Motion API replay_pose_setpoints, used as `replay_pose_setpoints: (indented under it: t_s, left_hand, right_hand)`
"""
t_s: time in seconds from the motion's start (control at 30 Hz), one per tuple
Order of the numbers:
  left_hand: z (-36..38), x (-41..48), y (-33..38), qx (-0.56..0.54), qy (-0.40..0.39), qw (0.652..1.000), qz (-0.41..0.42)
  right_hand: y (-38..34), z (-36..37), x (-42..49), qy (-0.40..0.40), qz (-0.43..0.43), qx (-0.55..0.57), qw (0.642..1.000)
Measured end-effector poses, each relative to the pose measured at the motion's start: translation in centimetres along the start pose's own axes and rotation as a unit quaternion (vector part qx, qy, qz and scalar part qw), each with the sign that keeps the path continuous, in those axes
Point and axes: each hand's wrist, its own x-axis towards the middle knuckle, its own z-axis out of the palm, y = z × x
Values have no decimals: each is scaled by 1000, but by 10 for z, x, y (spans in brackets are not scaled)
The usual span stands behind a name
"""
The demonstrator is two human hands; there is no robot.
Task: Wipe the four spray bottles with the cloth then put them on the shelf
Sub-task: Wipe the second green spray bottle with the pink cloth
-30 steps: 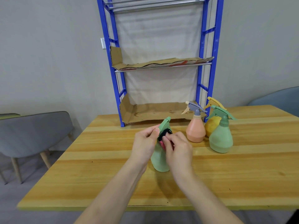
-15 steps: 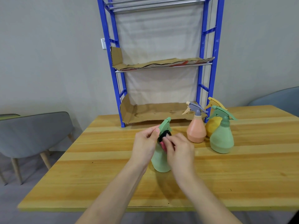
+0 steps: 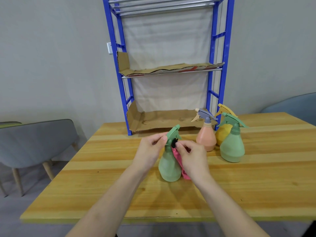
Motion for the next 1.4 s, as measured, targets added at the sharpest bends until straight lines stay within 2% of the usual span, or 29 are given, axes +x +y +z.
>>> replay_pose_setpoints:
  t_s: [0.13, 0.3, 0.43, 0.53, 0.6, 0.67, 0.77, 0.83, 0.97, 1.1, 1.3, 1.4]
  left_hand:
    - [-1, 5, -3, 85, 37, 995, 23]
    - [-3, 11, 7, 267, 59, 962, 9]
    - [0, 10, 16, 392, 72, 916, 37]
    - [-1, 12, 14, 466, 71, 880, 57]
    - [-4, 14, 10, 472, 70, 876, 64]
    - [-7, 16, 6, 461, 71, 882, 70]
    - [-6, 19, 1, 444, 73, 889, 86]
    - [-5, 20, -2, 424, 79, 896, 102]
    - [-4, 19, -7, 404, 96, 902, 116]
    - [-5, 19, -6, 416, 93, 898, 112]
    - [-6, 21, -4, 402, 75, 906, 105]
    - [-7, 23, -6, 395, 74, 910, 104]
  right_hand:
    - [1, -12, -6, 75, -8, 29, 997]
    - [6, -34, 4, 174, -69, -15, 982]
    - [11, -36, 11, 177, -114, -22, 977]
    - [15, -30, 14, 163, -115, -9, 980]
    - [16, -24, 16, 118, -110, 17, 987]
    - [15, -16, 14, 40, -82, 80, 993]
    - [10, -9, 9, -40, -45, 181, 982]
    - [12, -9, 10, -65, -67, 165, 982]
    - [29, -9, 21, -57, -111, -20, 992]
    - [39, -11, 29, -35, -147, -146, 978]
    - [30, -12, 26, -69, -156, -95, 981]
    - [28, -6, 25, -50, -159, -79, 983]
